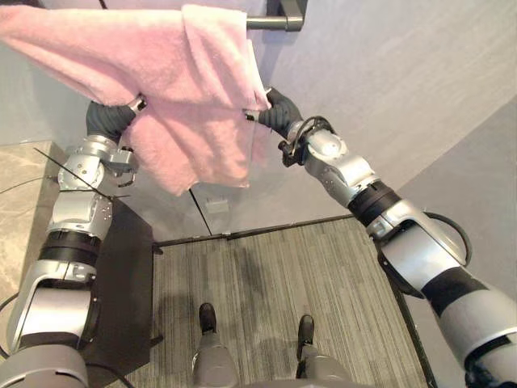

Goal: Organize washtable

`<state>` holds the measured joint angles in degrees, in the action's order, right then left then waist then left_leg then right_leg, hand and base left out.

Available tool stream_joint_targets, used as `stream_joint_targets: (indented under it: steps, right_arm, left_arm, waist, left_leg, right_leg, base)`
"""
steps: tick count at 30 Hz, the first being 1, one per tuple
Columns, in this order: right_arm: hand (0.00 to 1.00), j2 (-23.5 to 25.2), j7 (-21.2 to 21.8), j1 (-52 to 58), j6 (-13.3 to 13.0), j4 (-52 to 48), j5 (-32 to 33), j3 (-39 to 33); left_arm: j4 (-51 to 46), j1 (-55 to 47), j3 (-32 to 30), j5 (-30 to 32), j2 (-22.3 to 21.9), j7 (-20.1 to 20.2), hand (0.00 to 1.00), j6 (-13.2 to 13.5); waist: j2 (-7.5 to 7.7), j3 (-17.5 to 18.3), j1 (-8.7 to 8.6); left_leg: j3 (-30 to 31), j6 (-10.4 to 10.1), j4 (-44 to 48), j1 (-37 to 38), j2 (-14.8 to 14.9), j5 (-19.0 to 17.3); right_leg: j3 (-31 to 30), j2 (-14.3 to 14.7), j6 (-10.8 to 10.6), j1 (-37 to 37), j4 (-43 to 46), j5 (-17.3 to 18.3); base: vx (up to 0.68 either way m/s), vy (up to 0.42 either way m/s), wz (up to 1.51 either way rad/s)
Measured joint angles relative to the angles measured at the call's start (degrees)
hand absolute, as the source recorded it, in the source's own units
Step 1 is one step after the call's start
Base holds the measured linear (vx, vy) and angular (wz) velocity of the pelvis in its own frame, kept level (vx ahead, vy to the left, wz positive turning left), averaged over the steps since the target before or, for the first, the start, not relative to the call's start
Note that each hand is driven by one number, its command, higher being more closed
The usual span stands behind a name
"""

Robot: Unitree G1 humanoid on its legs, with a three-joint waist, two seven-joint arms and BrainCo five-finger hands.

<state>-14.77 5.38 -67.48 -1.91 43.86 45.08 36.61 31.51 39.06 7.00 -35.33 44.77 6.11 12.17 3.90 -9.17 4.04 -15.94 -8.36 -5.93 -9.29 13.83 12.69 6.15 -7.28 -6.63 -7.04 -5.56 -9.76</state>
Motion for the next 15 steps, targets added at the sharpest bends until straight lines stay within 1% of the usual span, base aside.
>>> stream_joint_targets:
  steps: [4,6,9,12,13,14,15]
  right_arm:
    - [1.00,0.00,0.01,0.00,0.02,0.39,0.87,-0.01]
    - [1.00,0.00,0.02,0.00,0.03,0.65,1.61,-0.03]
    - [1.00,0.00,0.02,0.00,0.03,1.00,2.06,-0.34]
    - [1.00,0.12,0.03,-0.08,0.01,0.81,3.93,-1.26]
    - [1.00,0.15,0.11,-0.30,-0.04,0.66,4.02,-2.85]
    - [1.00,0.15,0.11,-0.50,-0.04,0.75,4.17,-3.04]
    - [1.00,0.13,0.11,-0.79,-0.04,0.81,4.54,-3.18]
  left_arm:
    - [-0.30,0.01,-0.01,0.23,0.10,0.14,1.00,-0.52]
    - [-0.96,0.07,-0.01,1.33,0.92,0.18,1.00,-0.61]
    - [-1.73,0.82,-0.01,1.86,1.45,0.19,1.00,-0.66]
    - [-2.78,3.04,0.00,2.24,2.71,0.20,1.00,-0.68]
    - [-4.79,3.70,0.01,2.24,3.90,0.22,1.00,-0.67]
    - [-5.09,3.95,0.01,2.23,4.06,0.22,1.00,-0.67]
    - [-4.71,4.09,0.31,2.24,4.24,0.22,1.00,-1.42]
  waist:
    - [-0.03,0.11,-0.01]
    - [-0.08,0.14,-0.01]
    - [-0.42,0.36,0.07]
    - [-1.17,0.77,0.43]
    - [-1.70,1.08,0.45]
    - [-1.96,1.24,0.47]
    - [-2.40,1.48,0.50]
  left_leg:
    - [0.00,-0.03,0.01,0.02,-0.04,-0.02]
    - [0.00,-0.03,0.01,0.06,-0.05,-0.02]
    - [0.06,-0.03,0.02,0.06,-0.07,-0.02]
    - [0.22,0.33,0.04,0.10,-0.12,0.29]
    - [0.22,0.34,0.04,0.16,-0.18,0.29]
    - [0.23,0.34,0.04,0.17,-0.22,0.29]
    - [0.23,0.34,0.03,0.18,-0.28,0.30]
  right_leg:
    - [0.03,-0.01,0.01,0.10,0.00,0.01]
    - [0.05,-0.01,0.02,0.16,0.00,0.00]
    - [0.13,-0.01,0.01,0.23,0.00,0.00]
    - [0.48,-0.10,0.03,0.34,0.00,-0.01]
    - [0.61,-0.17,0.03,0.39,0.00,-0.01]
    - [0.67,-0.22,0.04,0.41,0.00,-0.01]
    - [0.74,-0.30,0.06,0.43,0.00,0.01]
  base:
    - [-0.06,-0.032,0.01]
    - [-0.05,-0.036,0.00]
    - [-0.04,-0.035,0.02]
    - [-0.03,-0.045,0.02]
    - [-0.02,-0.042,0.00]
    - [-0.01,-0.032,0.01]
    - [0.00,0.000,0.00]
